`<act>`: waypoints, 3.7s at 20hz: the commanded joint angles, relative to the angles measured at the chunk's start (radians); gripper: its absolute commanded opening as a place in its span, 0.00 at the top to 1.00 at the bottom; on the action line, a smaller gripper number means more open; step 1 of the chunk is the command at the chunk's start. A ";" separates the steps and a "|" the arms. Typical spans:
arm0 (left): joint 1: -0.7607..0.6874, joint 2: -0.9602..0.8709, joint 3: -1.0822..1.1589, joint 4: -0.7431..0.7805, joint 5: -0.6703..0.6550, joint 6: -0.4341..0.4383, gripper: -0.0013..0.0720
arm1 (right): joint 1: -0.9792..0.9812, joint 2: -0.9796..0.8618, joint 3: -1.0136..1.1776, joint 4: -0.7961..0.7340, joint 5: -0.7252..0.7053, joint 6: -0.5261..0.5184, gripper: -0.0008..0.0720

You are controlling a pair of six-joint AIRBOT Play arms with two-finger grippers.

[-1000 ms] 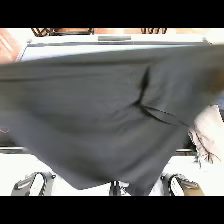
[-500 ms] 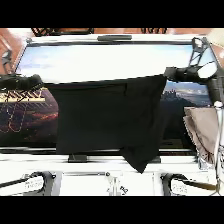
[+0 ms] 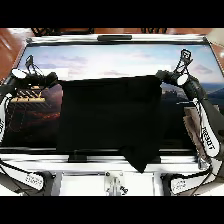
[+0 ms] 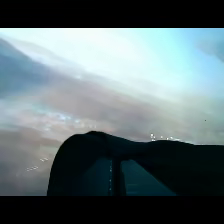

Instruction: Fold the shirts.

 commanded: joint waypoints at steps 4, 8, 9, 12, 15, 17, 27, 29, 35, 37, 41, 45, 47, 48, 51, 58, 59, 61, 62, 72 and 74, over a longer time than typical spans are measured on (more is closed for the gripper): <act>0.034 0.018 0.008 0.041 -0.391 0.067 0.94 | -0.028 0.085 0.000 -0.149 0.397 -0.023 0.90; 0.035 0.008 -0.067 0.199 -0.602 0.022 0.94 | -0.026 0.070 -0.031 -0.184 0.690 -0.008 0.90; 0.035 0.008 -0.093 0.198 -0.617 0.022 0.94 | -0.026 0.063 -0.046 -0.187 0.734 -0.003 0.91; 0.034 0.007 -0.153 0.198 -0.618 0.022 0.94 | -0.026 0.045 -0.075 -0.192 0.813 0.032 0.91; 0.033 0.007 -0.166 0.197 -0.618 0.022 0.94 | -0.026 0.044 -0.091 -0.206 0.816 0.062 0.91; 0.033 0.006 -0.166 0.198 -0.619 0.022 0.94 | -0.026 0.044 -0.091 -0.219 0.814 0.095 0.91; 0.038 0.007 -0.145 0.212 -0.620 0.026 0.94 | -0.026 0.048 -0.090 -0.343 0.858 0.137 0.91; 0.042 0.006 -0.108 0.212 -0.618 0.025 0.94 | -0.026 0.048 -0.090 -0.340 0.854 0.138 0.90; 0.018 0.006 -0.120 0.209 -0.662 0.014 0.26 | -0.026 0.060 -0.089 -0.270 0.906 0.111 0.32; 0.027 0.011 -0.119 0.210 -0.747 0.003 0.08 | -0.026 0.106 -0.084 -0.309 0.975 0.065 0.32; 0.099 0.104 -0.119 0.210 -0.840 -0.004 0.08 | -0.095 0.270 -0.080 -0.444 1.089 0.031 0.31; 0.182 0.301 -0.335 0.209 -0.784 0.032 0.08 | -0.285 0.389 -0.111 -0.430 1.155 0.004 0.31; 0.216 0.409 -0.574 0.195 -0.708 0.066 0.12 | -0.355 0.431 -0.151 -0.382 1.154 -0.019 0.31; 0.237 0.451 -0.676 0.163 -0.677 0.110 0.18 | -0.379 0.448 -0.171 -0.353 1.153 -0.023 0.31; 0.306 0.541 -0.879 0.039 -0.598 0.232 0.18 | -0.396 0.464 -0.203 -0.306 1.151 -0.033 0.32; 0.317 0.548 -0.940 0.145 -0.542 0.243 0.18 | -0.394 0.464 -0.207 -0.261 1.145 -0.032 0.32; 0.317 0.548 -0.943 0.149 -0.544 0.243 0.18 | -0.394 0.464 -0.207 -0.261 1.147 -0.032 0.32; 0.314 0.548 -0.962 0.148 -0.535 0.243 0.18 | -0.394 0.464 -0.207 -0.261 1.151 -0.032 0.32; 0.314 0.548 -0.979 0.148 -0.526 0.243 0.18 | -0.394 0.464 -0.207 -0.261 1.152 -0.031 0.32; 0.259 0.548 -1.061 0.038 -0.427 0.243 0.94 | -0.394 0.463 -0.227 -0.252 1.231 -0.063 0.30; 0.252 0.548 -1.059 0.038 -0.441 0.243 0.94 | -0.394 0.463 -0.298 -0.243 1.258 -0.076 0.30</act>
